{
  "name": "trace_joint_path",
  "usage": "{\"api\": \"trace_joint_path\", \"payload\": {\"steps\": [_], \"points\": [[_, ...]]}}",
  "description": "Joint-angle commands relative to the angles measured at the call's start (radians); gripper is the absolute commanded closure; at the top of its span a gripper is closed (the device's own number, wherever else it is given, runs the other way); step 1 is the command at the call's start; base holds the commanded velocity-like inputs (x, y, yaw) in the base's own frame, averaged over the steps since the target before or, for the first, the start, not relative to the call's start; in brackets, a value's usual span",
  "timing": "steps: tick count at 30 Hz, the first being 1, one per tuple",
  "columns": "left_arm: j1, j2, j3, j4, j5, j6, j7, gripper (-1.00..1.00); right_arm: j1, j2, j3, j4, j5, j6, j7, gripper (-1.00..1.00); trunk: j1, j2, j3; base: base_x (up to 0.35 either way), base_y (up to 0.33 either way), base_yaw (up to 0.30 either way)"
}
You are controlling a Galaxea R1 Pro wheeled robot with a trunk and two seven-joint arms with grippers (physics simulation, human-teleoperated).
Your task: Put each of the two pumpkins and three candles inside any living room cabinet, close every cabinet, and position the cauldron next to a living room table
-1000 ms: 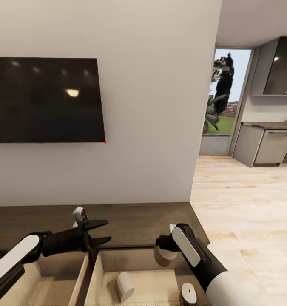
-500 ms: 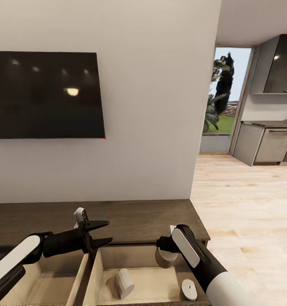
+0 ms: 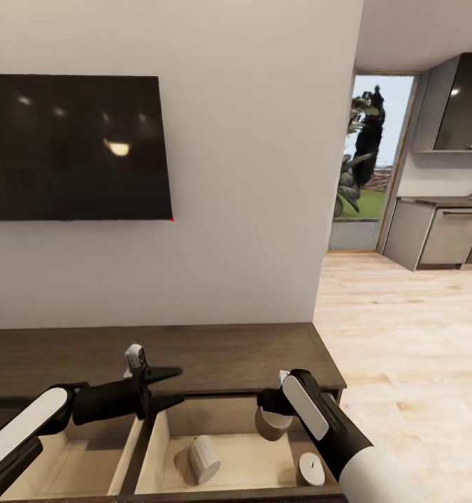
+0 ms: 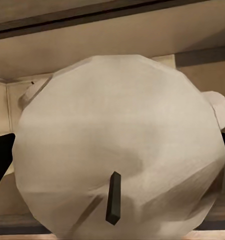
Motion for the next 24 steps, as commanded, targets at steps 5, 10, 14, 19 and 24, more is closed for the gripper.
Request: {"api": "trace_joint_path", "payload": {"steps": [5, 10, 14, 19, 24], "points": [[-0.001, 0.001, -0.002, -0.041, -0.006, -0.004, 0.12, -1.0, -0.001, 0.0, 0.002, -0.001, -0.01, 0.001, -0.01, 1.0, 0.019, -0.036, -0.017, 0.0, 0.0, 0.0], [-0.001, 0.001, 0.002, -0.067, 0.003, -0.01, 0.223, -1.0, -0.001, 0.0, 0.002, -0.003, -0.008, -0.001, -0.01, 1.0, 0.038, -0.071, -0.032, 0.0, 0.0, 0.0], [-0.001, 0.001, 0.008, -0.071, 0.005, -0.011, 0.244, -1.0, -0.001, 0.0, 0.002, -0.009, -0.008, -0.004, -0.009, 1.0, 0.054, -0.099, -0.045, 0.0, 0.0, 0.0], [-0.001, 0.001, 0.01, -0.071, 0.005, -0.011, 0.247, -1.0, -0.001, 0.0, 0.002, -0.01, -0.008, -0.007, -0.007, 1.0, 0.073, -0.134, -0.061, 0.0, 0.0, 0.0], [-0.001, 0.001, 0.01, -0.071, 0.005, -0.011, 0.247, -1.0, -0.001, 0.0, 0.003, -0.011, -0.008, -0.007, -0.004, 1.0, 0.092, -0.169, -0.076, 0.0, 0.0, 0.0]]}}
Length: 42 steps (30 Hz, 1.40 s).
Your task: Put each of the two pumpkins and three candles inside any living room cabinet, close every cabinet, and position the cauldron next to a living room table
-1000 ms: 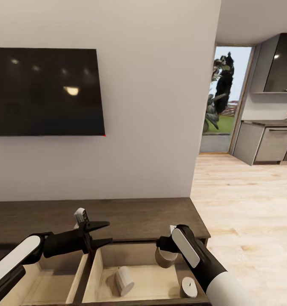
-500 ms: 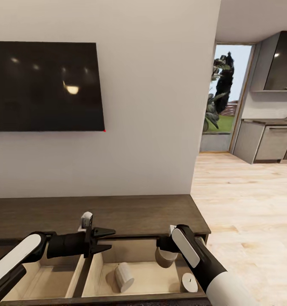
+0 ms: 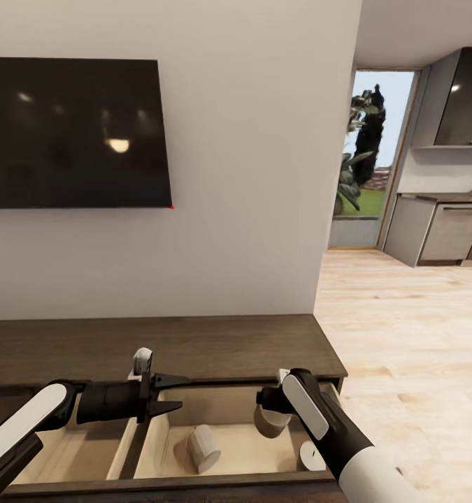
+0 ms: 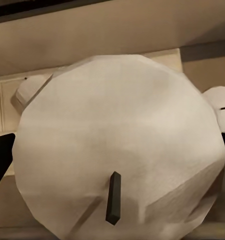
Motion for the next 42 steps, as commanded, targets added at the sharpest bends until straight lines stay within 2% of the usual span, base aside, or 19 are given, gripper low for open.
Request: {"api": "trace_joint_path", "payload": {"steps": [1, 16, 22, 28, 42], "points": [[-0.001, 0.001, -0.002, 0.0, -0.004, 0.0, -0.007, -1.0, -0.001, 0.0, 0.002, -0.001, -0.01, -0.001, -0.01, 1.0, 0.004, -0.008, -0.004, 0.0, 0.0, 0.0], [-0.001, 0.001, -0.002, 0.0, -0.002, 0.0, -0.007, -1.0, -0.001, 0.0, 0.003, 0.0, -0.01, -0.023, -0.007, 1.0, 0.061, -0.113, -0.051, 0.0, 0.0, 0.0], [-0.001, 0.001, -0.002, 0.0, -0.002, 0.0, -0.007, -1.0, -0.001, 0.0, 0.04, 0.002, -0.01, -0.04, -0.007, 1.0, 0.084, -0.155, -0.07, 0.0, 0.0, 0.0], [-0.001, 0.001, -0.002, 0.0, -0.002, 0.0, -0.007, -1.0, -0.001, 0.0, 0.049, 0.003, -0.01, -0.042, -0.007, 1.0, 0.107, -0.197, -0.089, 0.0, 0.0, 0.0], [-0.001, 0.001, -0.001, 0.001, -0.001, 0.001, -0.012, -1.0, -0.001, 0.0, 0.05, 0.003, -0.01, -0.048, -0.007, 1.0, 0.107, -0.197, -0.089, 0.035, 0.0, 0.0]]}}
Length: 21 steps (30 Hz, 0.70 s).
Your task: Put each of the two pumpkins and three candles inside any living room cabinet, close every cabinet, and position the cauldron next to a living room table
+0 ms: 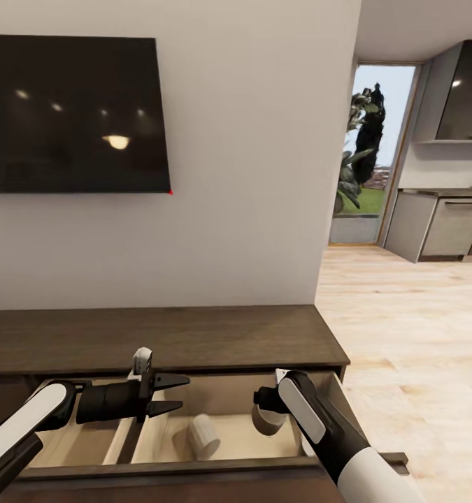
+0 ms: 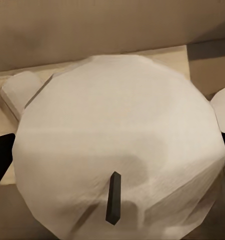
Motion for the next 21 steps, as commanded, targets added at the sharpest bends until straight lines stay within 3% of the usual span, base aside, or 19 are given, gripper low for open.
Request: {"api": "trace_joint_path", "payload": {"steps": [1, 9, 21], "points": [[-0.001, 0.001, -0.002, 0.0, -0.005, 0.0, -0.008, -1.0, -0.001, 0.0, 0.002, -0.001, -0.009, 0.0, -0.01, 1.0, 0.0, 0.0, -0.001, 0.21, 0.0, 0.0], [-0.001, 0.001, -0.001, 0.001, -0.005, 0.001, -0.011, -1.0, -0.001, 0.0, 0.003, -0.001, -0.009, 0.0, -0.01, 1.0, 0.0, 0.0, -0.001, 0.226, 0.0, 0.0], [-0.001, 0.001, 0.001, 0.0, -0.003, 0.002, -0.014, -1.0, -0.001, 0.0, 0.003, -0.001, -0.009, 0.001, -0.01, 1.0, 0.0, 0.0, -0.001, 0.026, 0.0, 0.0]]}}
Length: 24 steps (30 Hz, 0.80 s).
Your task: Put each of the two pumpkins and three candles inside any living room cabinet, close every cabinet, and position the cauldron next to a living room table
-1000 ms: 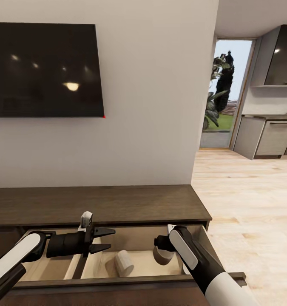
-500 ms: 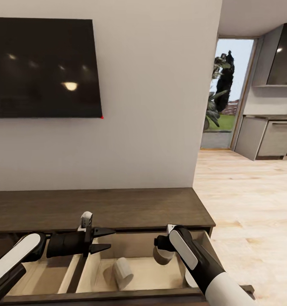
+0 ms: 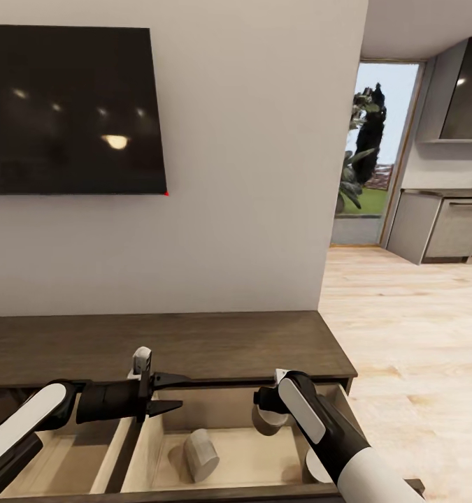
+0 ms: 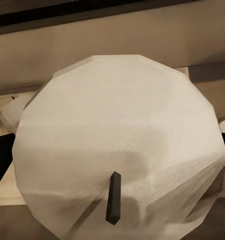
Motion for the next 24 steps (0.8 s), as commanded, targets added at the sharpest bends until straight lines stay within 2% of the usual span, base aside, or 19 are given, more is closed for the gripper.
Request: {"api": "trace_joint_path", "payload": {"steps": [1, 10, 12, 18, 24], "points": [[-0.001, 0.001, -0.001, 0.0, -0.006, 0.001, -0.008, -1.0, -0.001, 0.0, 0.002, 0.0, -0.01, 0.0, -0.01, 1.0, 0.004, -0.008, -0.004, 0.0, 0.0, 0.0], [-0.001, 0.001, -0.002, 0.0, -0.005, 0.0, -0.008, -1.0, -0.001, 0.0, 0.002, 0.012, -0.009, -0.021, -0.01, 1.0, 0.038, -0.071, -0.032, 0.0, 0.0, 0.0], [-0.001, 0.001, -0.002, 0.0, -0.005, 0.0, -0.008, -1.0, -0.004, 0.0, 0.003, 0.026, -0.002, -0.026, -0.01, 1.0, 0.039, -0.071, -0.04, 0.0, 0.0, 0.0], [-0.001, 0.001, -0.002, 0.0, -0.005, 0.0, -0.008, -1.0, -0.013, 0.001, 0.002, 0.046, 0.058, -0.03, -0.009, 1.0, 0.042, -0.072, -0.063, 0.0, 0.0, 0.0], [-0.001, 0.001, -0.002, 0.0, -0.005, 0.0, -0.008, -1.0, -0.014, 0.001, 0.002, 0.05, 0.067, -0.059, -0.009, 1.0, 0.044, -0.074, -0.087, 0.0, 0.0, 0.0]]}}
